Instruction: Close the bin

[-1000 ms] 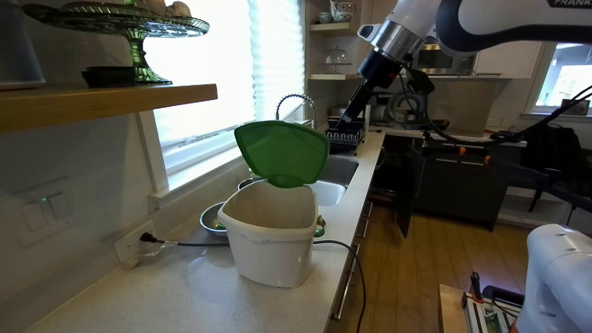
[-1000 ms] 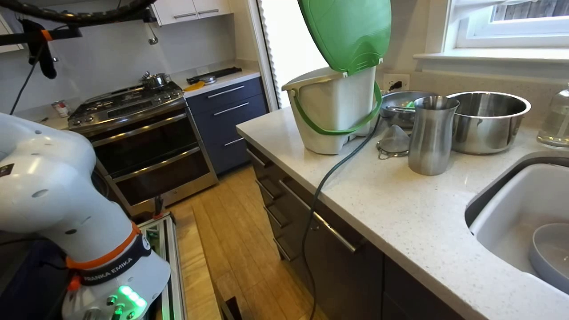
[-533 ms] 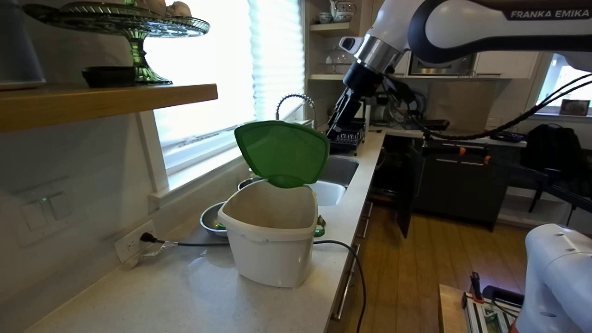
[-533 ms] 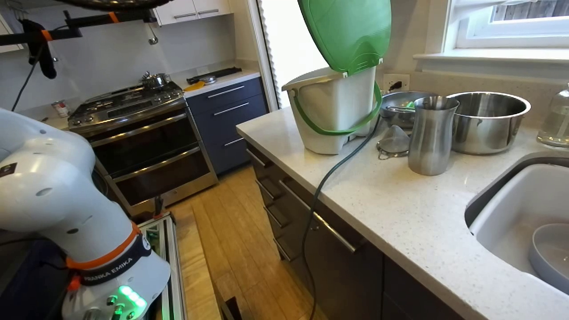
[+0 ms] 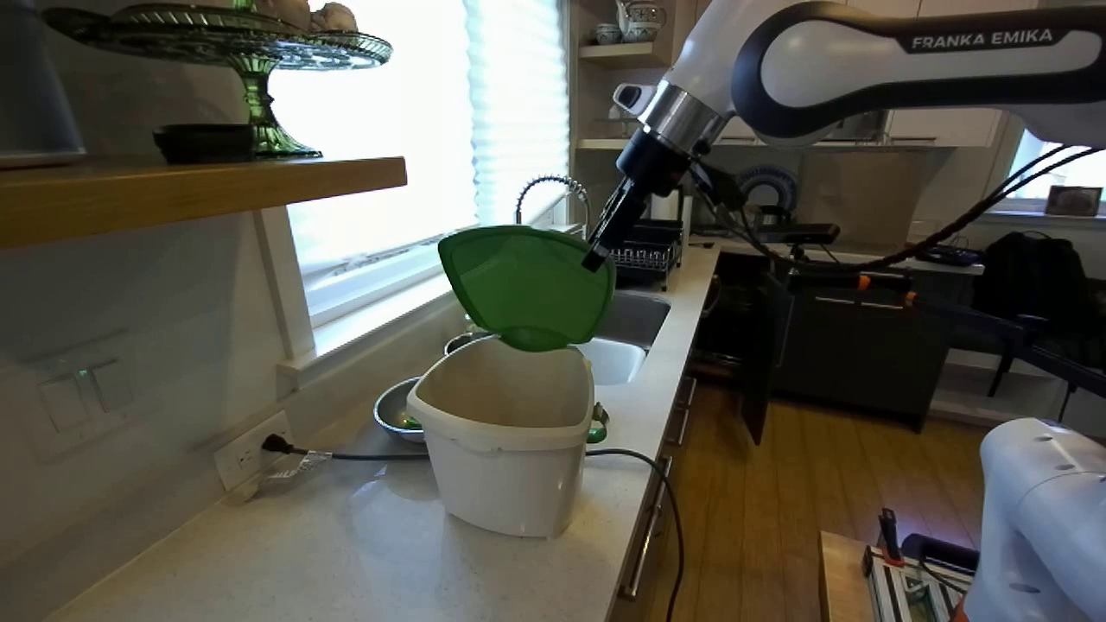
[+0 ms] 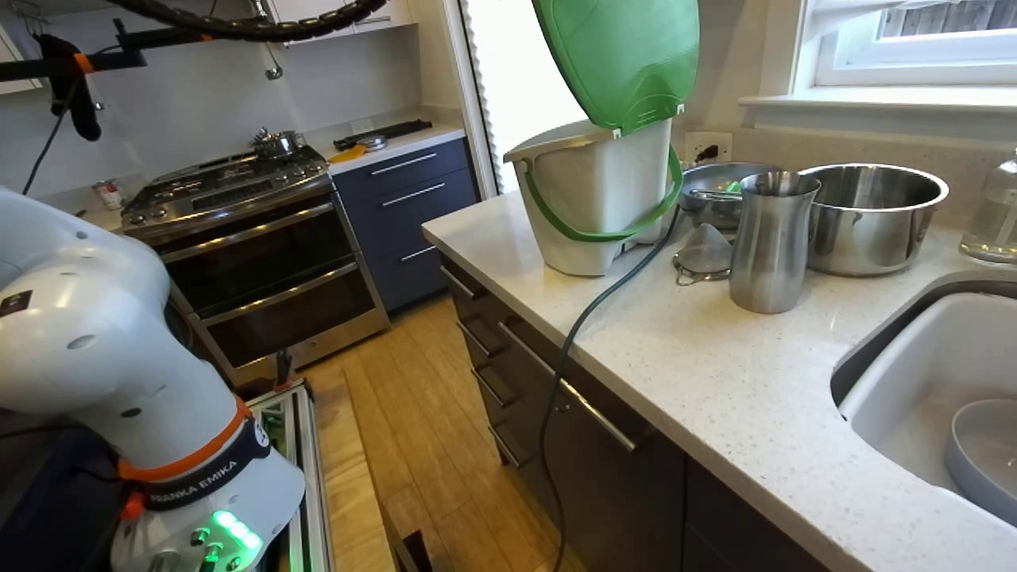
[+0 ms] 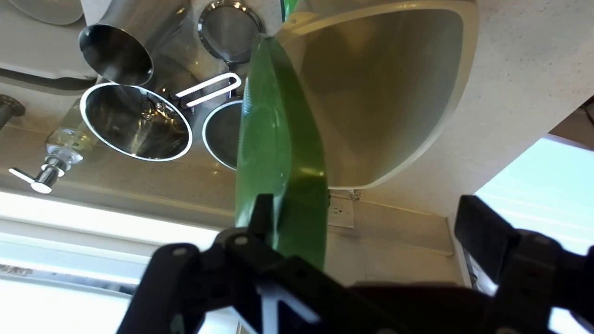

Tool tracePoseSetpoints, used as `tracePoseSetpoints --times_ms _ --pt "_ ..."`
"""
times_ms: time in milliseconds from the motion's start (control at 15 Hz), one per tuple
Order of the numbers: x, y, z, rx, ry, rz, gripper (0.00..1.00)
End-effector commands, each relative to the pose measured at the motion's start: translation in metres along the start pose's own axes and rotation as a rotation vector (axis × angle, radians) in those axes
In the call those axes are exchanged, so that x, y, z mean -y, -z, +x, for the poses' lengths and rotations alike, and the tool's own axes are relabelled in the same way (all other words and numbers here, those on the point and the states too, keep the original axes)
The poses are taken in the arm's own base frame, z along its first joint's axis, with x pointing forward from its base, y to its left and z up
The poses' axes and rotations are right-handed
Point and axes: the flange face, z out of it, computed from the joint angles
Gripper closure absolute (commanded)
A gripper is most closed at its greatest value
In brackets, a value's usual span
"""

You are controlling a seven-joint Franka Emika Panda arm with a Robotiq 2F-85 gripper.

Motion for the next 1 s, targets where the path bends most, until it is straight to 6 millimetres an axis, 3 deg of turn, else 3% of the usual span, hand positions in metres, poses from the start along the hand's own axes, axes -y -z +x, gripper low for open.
tracePoseSetpoints --times_ms 0,467,933 --pt "0.008 -0.011 -0.003 -0.017 -0.015 0.093 0.0" --pt "0.027 -0.023 -0.008 -0.003 -0.035 0.169 0.0" --pt "0.025 0.018 -0.003 0.015 0.01 0.082 0.0"
